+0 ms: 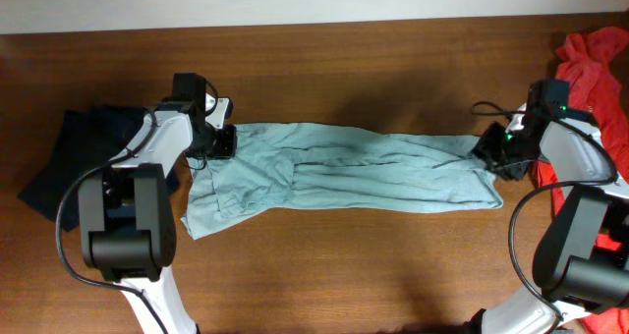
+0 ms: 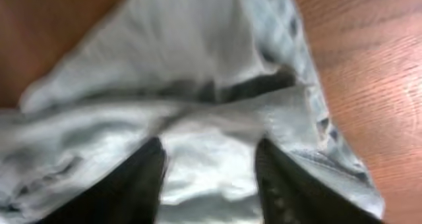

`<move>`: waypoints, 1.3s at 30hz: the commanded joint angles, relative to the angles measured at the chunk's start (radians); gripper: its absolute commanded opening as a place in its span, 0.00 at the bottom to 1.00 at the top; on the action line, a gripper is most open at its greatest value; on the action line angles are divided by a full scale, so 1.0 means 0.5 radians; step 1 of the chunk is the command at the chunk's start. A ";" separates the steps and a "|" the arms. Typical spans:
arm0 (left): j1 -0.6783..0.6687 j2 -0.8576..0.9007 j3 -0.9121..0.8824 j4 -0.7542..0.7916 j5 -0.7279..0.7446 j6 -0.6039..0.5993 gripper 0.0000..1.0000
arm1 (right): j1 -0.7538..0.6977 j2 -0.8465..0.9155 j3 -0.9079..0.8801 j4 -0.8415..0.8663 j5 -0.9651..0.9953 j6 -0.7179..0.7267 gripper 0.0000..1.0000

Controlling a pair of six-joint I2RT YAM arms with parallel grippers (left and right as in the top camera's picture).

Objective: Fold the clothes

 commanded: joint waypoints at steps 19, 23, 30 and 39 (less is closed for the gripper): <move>0.010 0.107 -0.022 0.027 -0.061 0.048 0.19 | 0.056 -0.003 -0.203 0.206 0.027 0.790 0.40; 0.010 0.107 -0.022 0.027 -0.061 0.048 0.19 | 0.056 -0.003 -0.204 0.204 0.134 0.855 0.41; 0.010 0.107 -0.022 0.027 -0.061 0.048 0.19 | 0.056 -0.003 -0.267 0.254 0.282 0.929 0.41; 0.010 0.107 -0.022 0.018 -0.062 0.049 0.18 | 0.053 -0.021 -0.233 0.335 0.282 0.523 0.04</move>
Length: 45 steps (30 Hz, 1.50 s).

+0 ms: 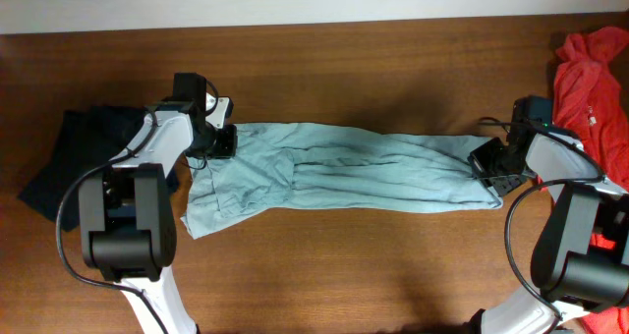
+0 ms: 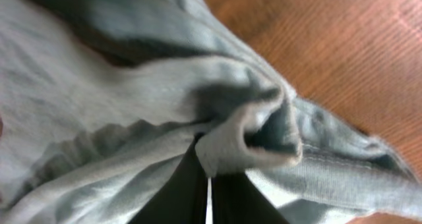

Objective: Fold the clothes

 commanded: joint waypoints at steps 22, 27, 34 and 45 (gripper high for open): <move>0.010 0.107 -0.022 0.006 -0.069 0.055 0.19 | -0.092 -0.275 0.211 -0.195 0.144 -0.822 0.05; 0.010 0.107 -0.022 0.006 -0.069 0.055 0.19 | -0.093 -0.274 0.211 -0.242 0.137 -0.822 0.31; 0.013 0.107 -0.022 0.005 -0.069 0.055 0.20 | -0.162 -0.274 0.211 -0.198 0.153 -0.822 0.58; 0.014 0.107 -0.022 0.006 -0.069 0.056 0.21 | -0.217 -0.153 0.211 0.198 -0.170 -1.400 0.56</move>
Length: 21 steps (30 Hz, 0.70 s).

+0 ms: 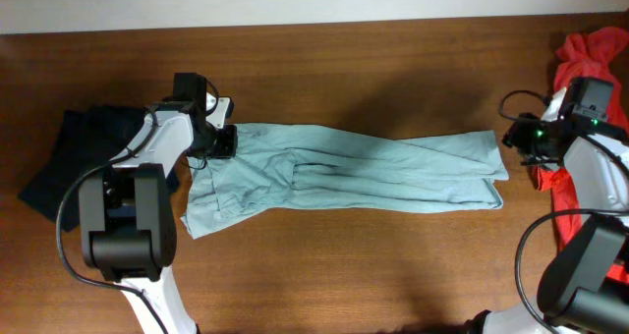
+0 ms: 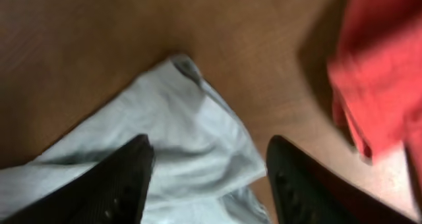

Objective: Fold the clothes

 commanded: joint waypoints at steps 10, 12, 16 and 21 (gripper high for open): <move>0.014 0.107 -0.022 -0.002 -0.069 0.040 0.21 | 0.064 0.347 0.017 0.182 -0.365 -0.499 0.54; 0.014 0.107 -0.022 -0.002 -0.069 0.040 0.21 | 0.066 0.401 0.017 0.240 -0.436 -0.516 0.53; 0.014 0.107 -0.022 -0.007 -0.069 0.040 0.21 | 0.066 0.455 0.017 0.333 -0.436 -0.517 0.49; 0.014 0.107 -0.022 -0.014 -0.069 0.040 0.21 | 0.066 0.491 0.017 0.388 -0.435 -0.515 0.39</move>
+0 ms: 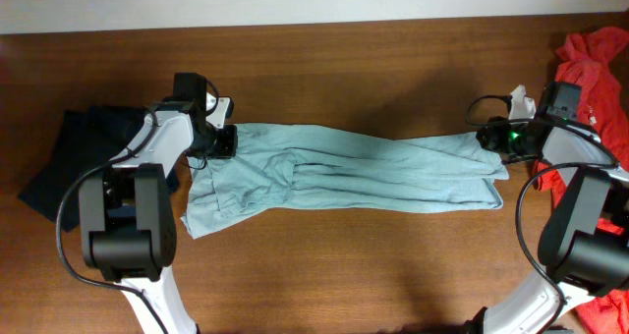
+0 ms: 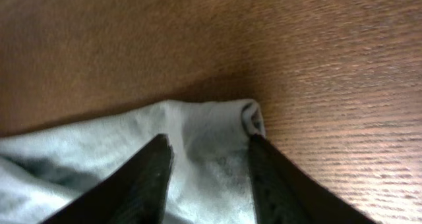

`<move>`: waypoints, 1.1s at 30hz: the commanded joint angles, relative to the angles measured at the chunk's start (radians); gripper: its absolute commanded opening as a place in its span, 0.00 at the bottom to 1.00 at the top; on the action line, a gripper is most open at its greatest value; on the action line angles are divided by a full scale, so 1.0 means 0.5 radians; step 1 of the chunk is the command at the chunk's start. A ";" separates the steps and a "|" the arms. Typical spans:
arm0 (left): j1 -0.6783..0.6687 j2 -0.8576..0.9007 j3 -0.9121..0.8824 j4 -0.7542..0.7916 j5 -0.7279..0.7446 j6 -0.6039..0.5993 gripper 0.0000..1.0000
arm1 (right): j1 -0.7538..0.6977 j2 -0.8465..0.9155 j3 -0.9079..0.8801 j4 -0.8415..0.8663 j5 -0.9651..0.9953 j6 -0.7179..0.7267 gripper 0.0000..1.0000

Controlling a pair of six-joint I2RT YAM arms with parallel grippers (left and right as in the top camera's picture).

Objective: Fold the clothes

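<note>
Light blue-green trousers (image 1: 344,172) lie stretched flat across the table, waist to the left and leg ends to the right. My left gripper (image 1: 224,140) rests on the waist's upper left corner; the overhead view does not show how its jaws stand. At the upper leg's far corner, my right gripper (image 1: 494,138) is open. In the right wrist view its dark fingers (image 2: 148,178) straddle the rounded hem corner (image 2: 217,122), with cloth lying between them and the right gripper (image 2: 208,143) not closed on it.
A dark navy garment (image 1: 69,162) lies in a heap at the left end. A red garment (image 1: 595,69) is bunched at the right edge, just behind my right arm. A pale wall strip (image 1: 295,0) runs along the table's far side.
My right gripper has moved left, from beside the red garment to the upper leg's hem corner. It is still open. The trousers and left arm have not moved.
My right gripper first stood open over the bunched leg ends. Then it was shut on a fold of them. Later it was open off to the right, with the upper leg end spread out towards the back. Now it straddles that corner.
</note>
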 commanded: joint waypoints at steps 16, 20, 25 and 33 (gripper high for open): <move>0.014 0.107 -0.022 -0.014 -0.070 0.040 0.25 | 0.014 0.144 0.015 0.237 0.455 0.285 0.04; 0.014 0.107 -0.022 -0.014 -0.070 0.040 0.24 | 0.014 0.144 0.015 0.380 0.421 0.286 0.04; 0.014 0.107 -0.022 -0.015 -0.070 0.040 0.24 | 0.014 0.144 0.016 0.435 0.407 0.287 0.16; 0.014 0.106 0.000 -0.008 -0.071 0.041 0.28 | -0.006 0.041 0.018 0.296 0.292 0.287 0.60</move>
